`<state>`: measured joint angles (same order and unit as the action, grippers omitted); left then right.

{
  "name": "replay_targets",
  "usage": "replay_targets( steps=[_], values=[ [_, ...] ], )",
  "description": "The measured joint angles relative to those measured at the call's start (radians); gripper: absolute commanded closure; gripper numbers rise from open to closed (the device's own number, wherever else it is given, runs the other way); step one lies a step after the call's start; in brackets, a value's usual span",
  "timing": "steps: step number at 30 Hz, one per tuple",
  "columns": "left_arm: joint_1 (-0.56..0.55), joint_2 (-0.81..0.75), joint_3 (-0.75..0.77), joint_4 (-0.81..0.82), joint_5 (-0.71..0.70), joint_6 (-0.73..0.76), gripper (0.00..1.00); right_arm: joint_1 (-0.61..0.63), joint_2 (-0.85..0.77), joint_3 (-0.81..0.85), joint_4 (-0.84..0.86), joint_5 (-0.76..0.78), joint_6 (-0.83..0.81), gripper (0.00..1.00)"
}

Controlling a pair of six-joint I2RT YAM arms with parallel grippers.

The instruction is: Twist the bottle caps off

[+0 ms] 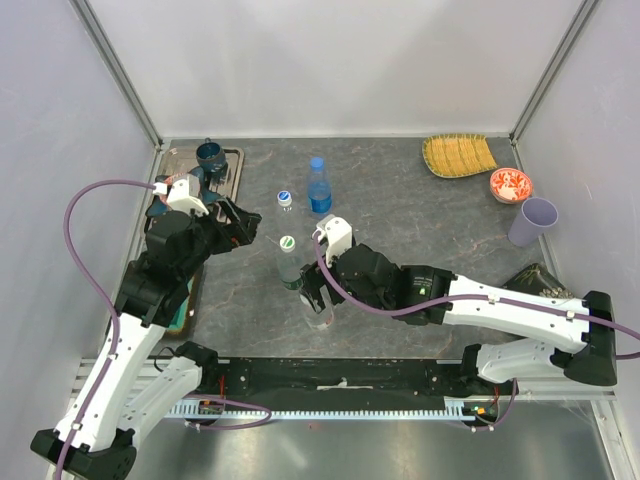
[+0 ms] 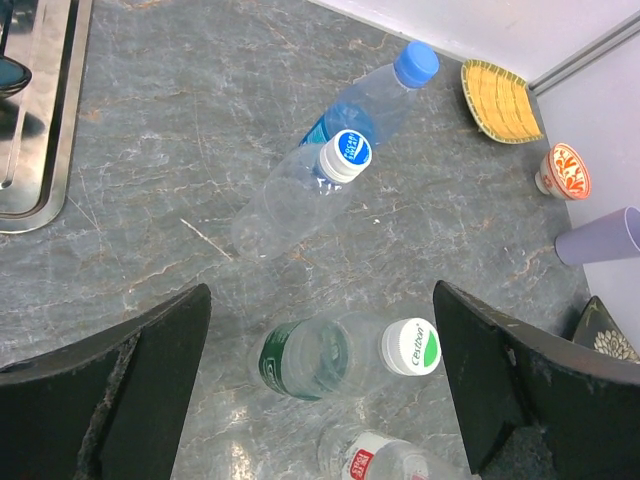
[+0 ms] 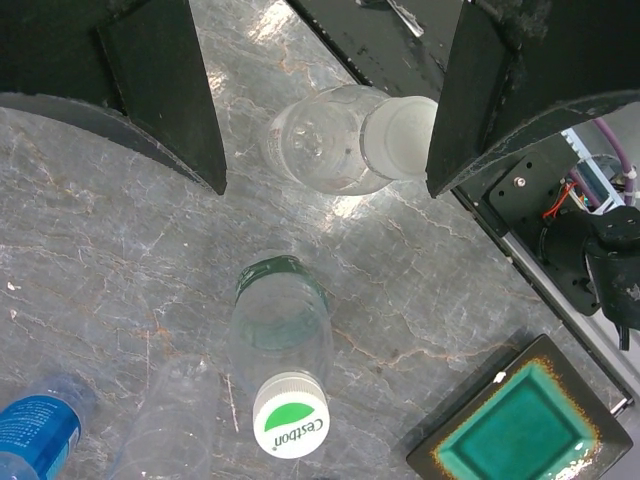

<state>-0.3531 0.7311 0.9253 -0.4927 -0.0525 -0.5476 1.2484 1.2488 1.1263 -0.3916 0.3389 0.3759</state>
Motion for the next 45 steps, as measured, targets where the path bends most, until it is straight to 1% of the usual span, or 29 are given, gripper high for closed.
replay_targets(
  steps=[11, 32, 45],
  values=[
    [0.000, 0.000, -0.009, 0.000, 0.002, 0.000, 0.02, 0.000, -0.009, -0.028, 0.036, 0.038, 0.028, 0.12],
    [0.000, -0.005, -0.032, 0.000, 0.002, -0.001, 0.02, 0.000, -0.080, -0.073, 0.009, 0.069, 0.051, 0.10],
    [0.000, -0.005, -0.034, 0.000, 0.003, -0.001, 0.02, 0.000, -0.090, -0.080, 0.006, 0.071, 0.058, 0.05]
  ],
)
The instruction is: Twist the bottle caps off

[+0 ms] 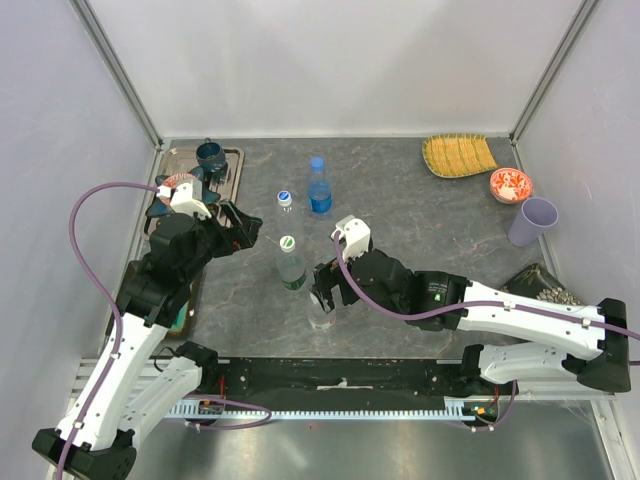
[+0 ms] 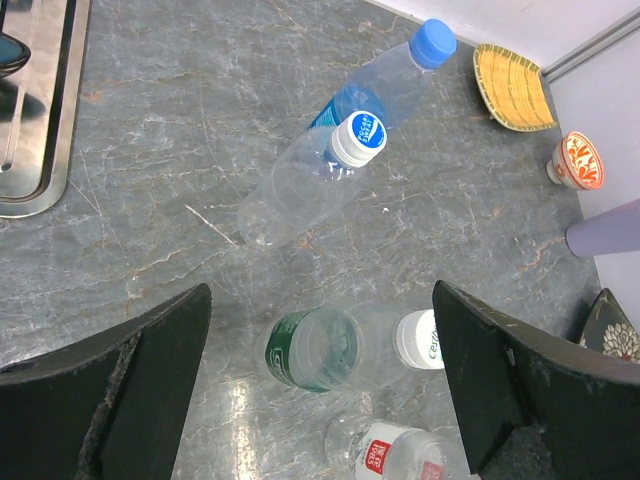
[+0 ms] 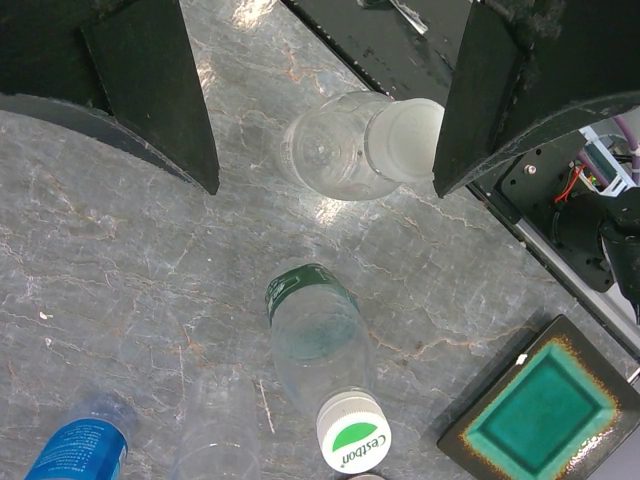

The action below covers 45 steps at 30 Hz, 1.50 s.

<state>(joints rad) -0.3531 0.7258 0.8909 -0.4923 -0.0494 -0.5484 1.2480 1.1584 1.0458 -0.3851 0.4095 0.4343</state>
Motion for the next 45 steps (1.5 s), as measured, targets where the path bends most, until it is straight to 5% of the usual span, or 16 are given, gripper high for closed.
replay_targets(
  steps=[29, 35, 45],
  values=[
    [0.000, -0.001, -0.016, 0.000, 0.000, 0.000, 0.02, 0.045, 0.038, 0.075, -0.051, -0.058, -0.024, 0.09],
    [0.000, -0.009, -0.026, 0.000, 0.000, 0.000, 0.02, 0.053, 0.108, 0.075, -0.050, -0.059, -0.031, 0.19],
    [0.000, -0.021, -0.043, 0.000, 0.000, 0.000, 0.03, 0.053, 0.132, 0.057, -0.024, 0.003, -0.034, 0.59]
  ],
)
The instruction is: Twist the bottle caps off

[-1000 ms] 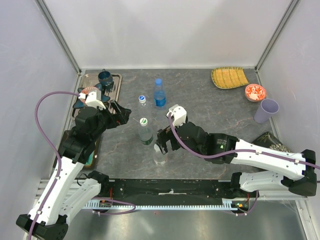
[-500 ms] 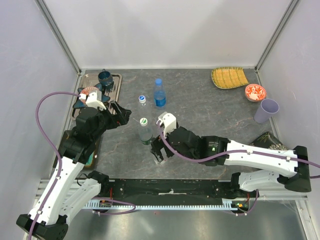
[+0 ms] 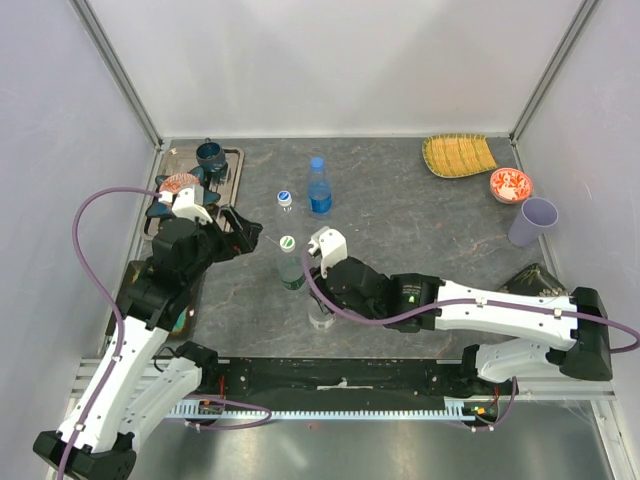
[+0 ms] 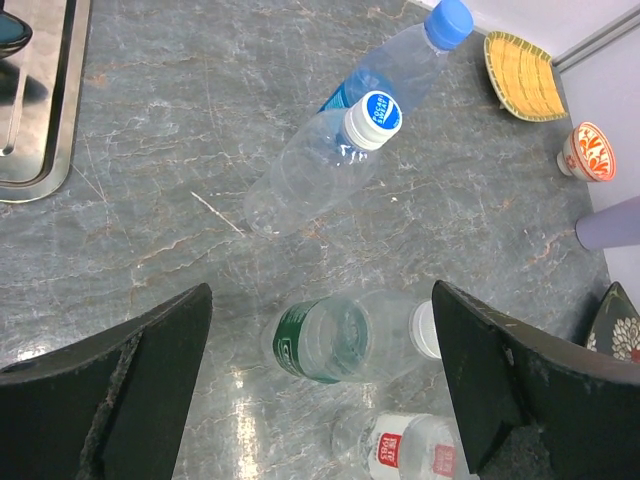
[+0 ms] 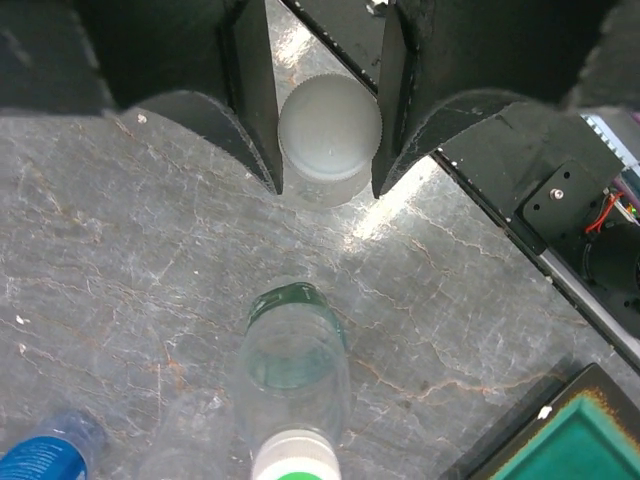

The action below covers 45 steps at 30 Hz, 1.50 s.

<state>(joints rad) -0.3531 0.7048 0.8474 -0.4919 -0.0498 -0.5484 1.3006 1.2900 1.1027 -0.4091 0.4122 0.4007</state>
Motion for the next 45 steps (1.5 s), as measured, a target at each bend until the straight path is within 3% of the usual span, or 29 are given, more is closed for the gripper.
replay_targets(
  steps=[2, 7, 11, 16, 21, 27, 35, 45],
  values=[
    [0.000, -0.006, 0.000, 0.000, 0.000, 0.000, 0.03, 0.000, -0.015, -0.007, -0.003, 0.020, 0.003, 0.68],
    [0.000, -0.014, 0.021, 0.000, 0.000, 0.000, 0.04, 0.000, -0.153, 0.006, -0.058, 0.081, 0.004, 0.78],
    [0.000, -0.013, 0.076, 0.036, 0.047, 0.009, 0.03, -0.002, -0.247, 0.119, -0.121, 0.118, 0.007, 1.00],
    [0.003, 0.080, 0.223, 0.163, 0.343, 0.014, 0.01, -0.084, -0.275, 0.315, -0.155, 0.027, 0.016, 1.00],
    [0.002, 0.280, 0.412, 0.372, 0.772, -0.024, 0.00, -0.175, -0.265, 0.473, -0.198, -0.134, 0.023, 1.00],
    [-0.059, 0.389, 0.460, 0.460, 1.038, -0.048, 0.00, -0.177, -0.243, 0.555, -0.229, -0.259, 0.030, 1.00],
    [-0.167, 0.401, 0.489, 0.456, 1.162, 0.021, 0.00, -0.190, -0.172, 0.574, -0.266, -0.328, 0.030, 1.00],
    [-0.216, 0.389, 0.451, 0.402, 1.186, 0.140, 0.00, -0.244, -0.149, 0.574, -0.243, -0.402, 0.030, 1.00]
  ],
)
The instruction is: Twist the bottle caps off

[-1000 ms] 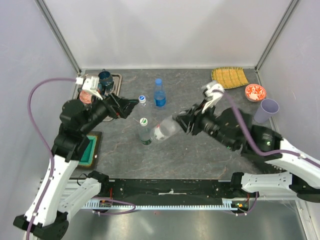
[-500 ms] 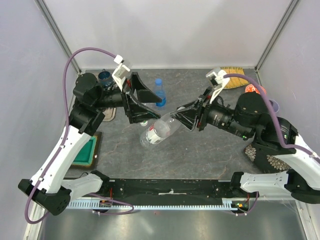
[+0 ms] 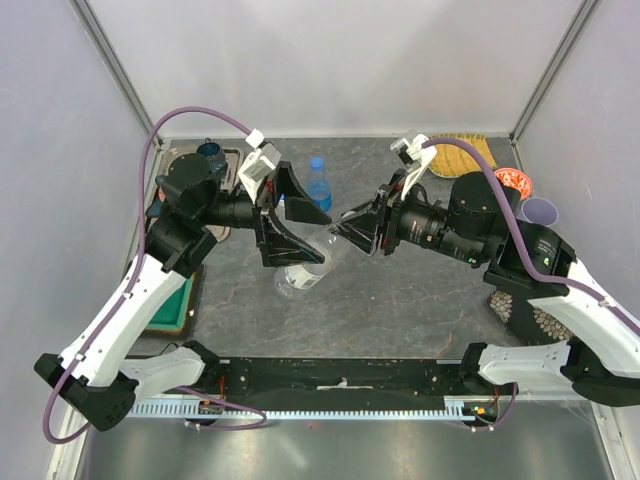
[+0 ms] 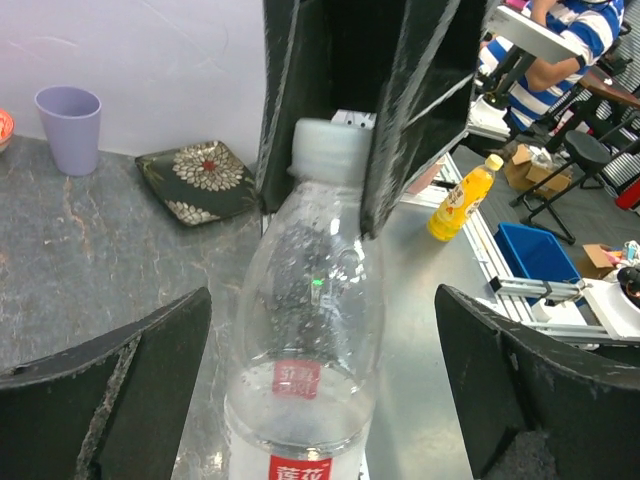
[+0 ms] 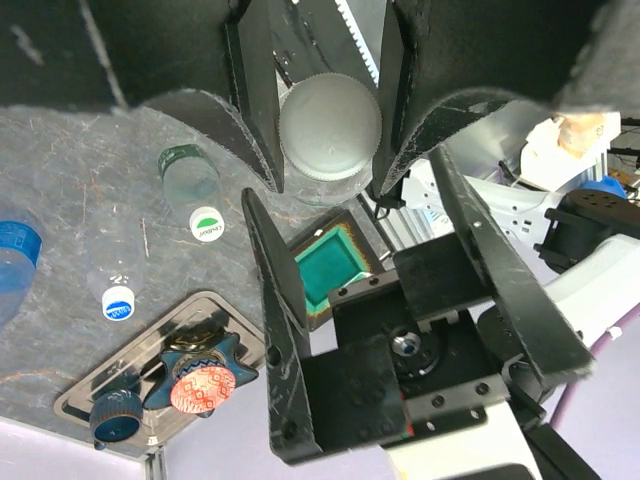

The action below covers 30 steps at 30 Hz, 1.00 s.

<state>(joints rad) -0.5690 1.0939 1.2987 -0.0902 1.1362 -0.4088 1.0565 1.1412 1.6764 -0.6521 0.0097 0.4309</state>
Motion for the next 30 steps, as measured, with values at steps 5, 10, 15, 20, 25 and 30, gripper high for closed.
replay_targets(
  steps=[5, 10, 15, 20, 25, 30],
  values=[
    [-0.002, 0.004, -0.016, -0.058, -0.009, 0.058, 0.01, -0.025, 0.007, 0.000, 0.027, -0.048, 0.004, 1.00],
    [-0.021, 0.010, -0.024, -0.107, -0.034, 0.109, 0.02, -0.050, 0.027, 0.000, 0.048, -0.088, 0.011, 1.00],
    [-0.040, 0.011, -0.041, -0.153, -0.055, 0.153, 0.05, -0.076, 0.038, 0.002, 0.057, -0.121, 0.018, 1.00],
    [-0.055, 0.015, -0.047, -0.184, -0.071, 0.186, 0.12, -0.104, 0.039, 0.010, 0.062, -0.146, 0.019, 1.00],
    [-0.062, 0.020, -0.050, -0.205, -0.088, 0.204, 0.36, -0.119, 0.039, 0.012, 0.068, -0.159, 0.020, 1.00],
    [-0.074, 0.030, -0.050, -0.214, -0.092, 0.217, 0.46, -0.125, 0.039, 0.011, 0.060, -0.166, 0.014, 0.32]
  ],
)
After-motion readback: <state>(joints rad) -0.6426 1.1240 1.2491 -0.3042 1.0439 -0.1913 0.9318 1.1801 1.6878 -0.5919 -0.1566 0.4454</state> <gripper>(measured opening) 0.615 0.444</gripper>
